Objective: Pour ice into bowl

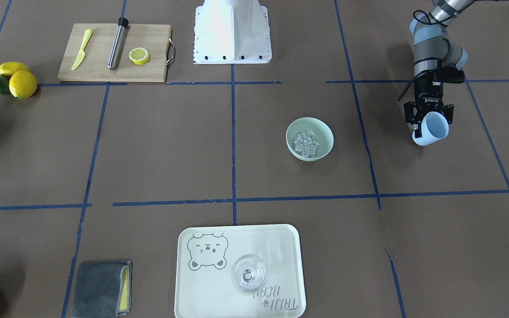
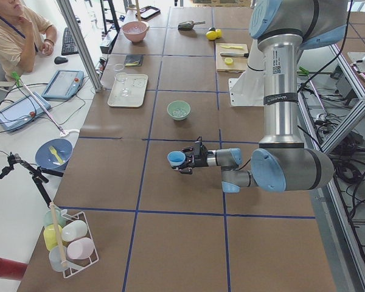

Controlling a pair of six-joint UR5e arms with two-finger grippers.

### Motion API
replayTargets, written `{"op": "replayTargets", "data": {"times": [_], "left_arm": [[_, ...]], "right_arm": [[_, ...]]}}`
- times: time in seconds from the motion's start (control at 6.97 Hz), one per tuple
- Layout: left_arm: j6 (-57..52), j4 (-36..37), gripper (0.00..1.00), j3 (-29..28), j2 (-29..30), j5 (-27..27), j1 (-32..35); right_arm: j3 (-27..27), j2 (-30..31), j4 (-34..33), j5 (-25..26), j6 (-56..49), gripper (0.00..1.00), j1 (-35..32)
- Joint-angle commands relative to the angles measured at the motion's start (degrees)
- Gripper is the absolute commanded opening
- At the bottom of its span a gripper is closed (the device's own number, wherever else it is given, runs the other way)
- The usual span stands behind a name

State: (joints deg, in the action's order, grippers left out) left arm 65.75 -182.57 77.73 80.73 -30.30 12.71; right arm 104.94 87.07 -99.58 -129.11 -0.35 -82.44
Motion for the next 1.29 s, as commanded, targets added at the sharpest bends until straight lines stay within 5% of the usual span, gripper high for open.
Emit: {"op": "replayTargets", "data": {"times": [0.0,0.14,0.29,0.43,0.57,1.15], "left_arm": [[0.0,0.0,0.3,-0.3,0.0,0.1,-0.3],[-0.1,-0.1,0.39,-0.7,0.0,0.1,-0.4],[-0.2,-0.2,0.6,-0.7,0.0,0.0,-0.4],[-0.3,-0.2,0.68,-0.7,0.0,0.0,-0.4],[-0.3,-0.3,0.95,-0.7,0.0,0.0,-0.4],[-5.2,-1.8,1.0,4.1,-1.3,-4.6,0.1]], "right_arm": [[-0.1,0.0,0.0,0.0,-0.1,1.0,0.0],[0.0,0.0,0.0,0.0,-0.1,1.0,0.0],[-0.1,0.0,0.0,0.0,-0.1,1.0,0.0],[-0.1,0.0,0.0,0.0,-0.1,1.0,0.0],[-0.1,-0.1,0.0,0.0,-0.1,1.0,0.0],[0.0,-0.1,0.0,0.0,-0.1,1.0,0.0]]}}
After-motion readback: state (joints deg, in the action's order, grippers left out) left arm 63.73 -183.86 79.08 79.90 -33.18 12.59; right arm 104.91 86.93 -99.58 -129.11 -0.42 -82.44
